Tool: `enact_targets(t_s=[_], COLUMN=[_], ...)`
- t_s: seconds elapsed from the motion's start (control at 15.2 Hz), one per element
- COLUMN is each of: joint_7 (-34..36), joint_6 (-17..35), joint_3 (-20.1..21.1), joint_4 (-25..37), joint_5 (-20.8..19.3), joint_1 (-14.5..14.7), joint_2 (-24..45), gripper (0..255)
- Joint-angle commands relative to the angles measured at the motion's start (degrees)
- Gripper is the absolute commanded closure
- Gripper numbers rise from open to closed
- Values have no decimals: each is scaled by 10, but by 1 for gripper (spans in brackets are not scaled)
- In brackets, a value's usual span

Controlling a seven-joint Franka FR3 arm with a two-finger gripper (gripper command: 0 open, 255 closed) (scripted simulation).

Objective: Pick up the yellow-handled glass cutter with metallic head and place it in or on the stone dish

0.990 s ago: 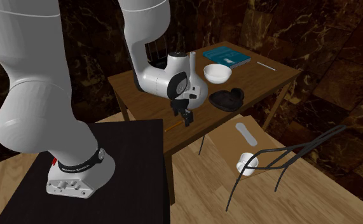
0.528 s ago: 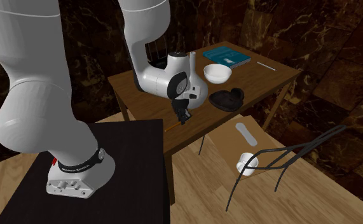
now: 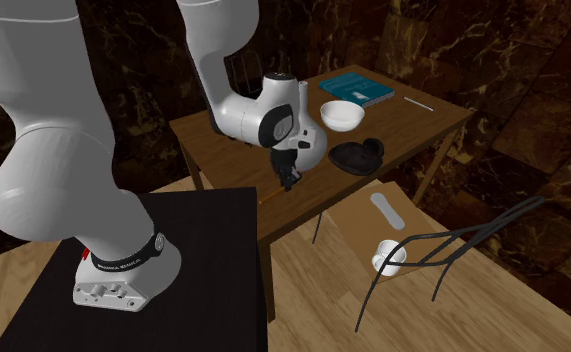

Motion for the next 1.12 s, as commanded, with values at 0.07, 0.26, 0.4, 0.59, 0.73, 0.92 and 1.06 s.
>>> enact_targets(t_s=[0.07, 0.26, 0.4, 0.59, 0.73, 0.92, 1.06], joint_7=[-30, -62, -83, -113, -131, -153, -166], joint_6=[-22, -45, -60, -85, -103, -130, -148], joint_3=[29, 53, 65, 77, 82, 84, 83], joint_4=[-8, -13, -16, -19, -19, -18, -17], joint_5=[39, 82, 111, 151, 175, 205, 222], joint_1=[-20, -35, -41, -45, -45, -41, -38], joint_2=[-31, -62, -83, -114, -134, -163, -182], gripper=[255, 255, 255, 255, 255, 255, 255])
